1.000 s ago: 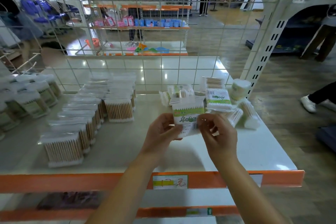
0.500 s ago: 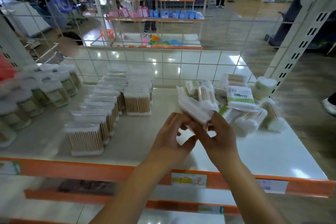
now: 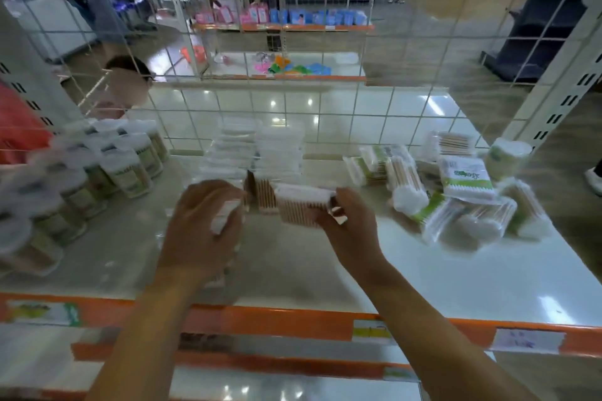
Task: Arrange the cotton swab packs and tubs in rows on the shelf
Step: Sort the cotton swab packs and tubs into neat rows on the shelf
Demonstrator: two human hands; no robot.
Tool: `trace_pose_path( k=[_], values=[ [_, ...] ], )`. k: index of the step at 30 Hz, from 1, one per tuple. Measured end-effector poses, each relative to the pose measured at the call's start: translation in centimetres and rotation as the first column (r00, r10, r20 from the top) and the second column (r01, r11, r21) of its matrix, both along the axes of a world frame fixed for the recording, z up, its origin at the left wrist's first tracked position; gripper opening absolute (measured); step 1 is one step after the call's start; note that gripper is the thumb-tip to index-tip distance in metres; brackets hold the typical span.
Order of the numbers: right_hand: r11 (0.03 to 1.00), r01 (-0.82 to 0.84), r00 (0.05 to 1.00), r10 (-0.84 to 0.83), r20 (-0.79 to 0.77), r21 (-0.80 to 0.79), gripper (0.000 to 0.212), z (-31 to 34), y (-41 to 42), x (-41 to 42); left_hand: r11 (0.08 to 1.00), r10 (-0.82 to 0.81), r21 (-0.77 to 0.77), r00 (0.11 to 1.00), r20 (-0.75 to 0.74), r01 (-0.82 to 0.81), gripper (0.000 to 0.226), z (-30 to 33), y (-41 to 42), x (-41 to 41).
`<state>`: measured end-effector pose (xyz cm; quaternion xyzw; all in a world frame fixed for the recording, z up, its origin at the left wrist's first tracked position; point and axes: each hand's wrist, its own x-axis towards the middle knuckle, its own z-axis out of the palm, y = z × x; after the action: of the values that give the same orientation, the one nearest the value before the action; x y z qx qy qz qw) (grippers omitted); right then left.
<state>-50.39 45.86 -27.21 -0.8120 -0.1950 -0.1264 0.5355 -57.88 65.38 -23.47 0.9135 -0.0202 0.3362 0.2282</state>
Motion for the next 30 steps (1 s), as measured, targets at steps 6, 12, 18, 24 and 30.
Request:
trace_pose_path(
  k=[6, 12, 18, 24, 30],
  values=[
    [0.996, 0.089, 0.996, -0.09, -0.016, -0.006, 0.026, -0.9, 4.0, 2.2, 0.981, 0.142, -0.141, 0.988, 0.059, -0.132, 0.044, -2.0, 4.3, -2.8],
    [0.992, 0.118, 0.988, -0.122, -0.099, -0.044, 0.038, -2.7, 5.5, 2.6, 0.991, 0.001, -0.13, 1.0, 0.021, 0.002, 0.042, -5.3, 5.4, -3.0],
    [0.985, 0.089, 0.994, -0.097, -0.047, -0.147, 0.027, -2.9, 5.5, 2.2, 0.981, -0.037, -0.189, 0.996, 0.079, 0.051, 0.046, -6.6, 5.2, -3.0],
    [0.985, 0.08, 0.995, -0.088, -0.053, -0.151, 0.026, -3.0, 5.5, 1.9, 0.963, -0.055, -0.261, 0.996, 0.073, 0.073, 0.046, -6.7, 5.0, -3.2],
    [0.983, 0.061, 0.994, -0.075, -0.076, -0.174, 0.028, -3.0, 5.5, 1.8, 0.945, -0.083, -0.311, 0.995, 0.06, 0.098, 0.043, -6.9, 5.1, -3.3]
  ],
)
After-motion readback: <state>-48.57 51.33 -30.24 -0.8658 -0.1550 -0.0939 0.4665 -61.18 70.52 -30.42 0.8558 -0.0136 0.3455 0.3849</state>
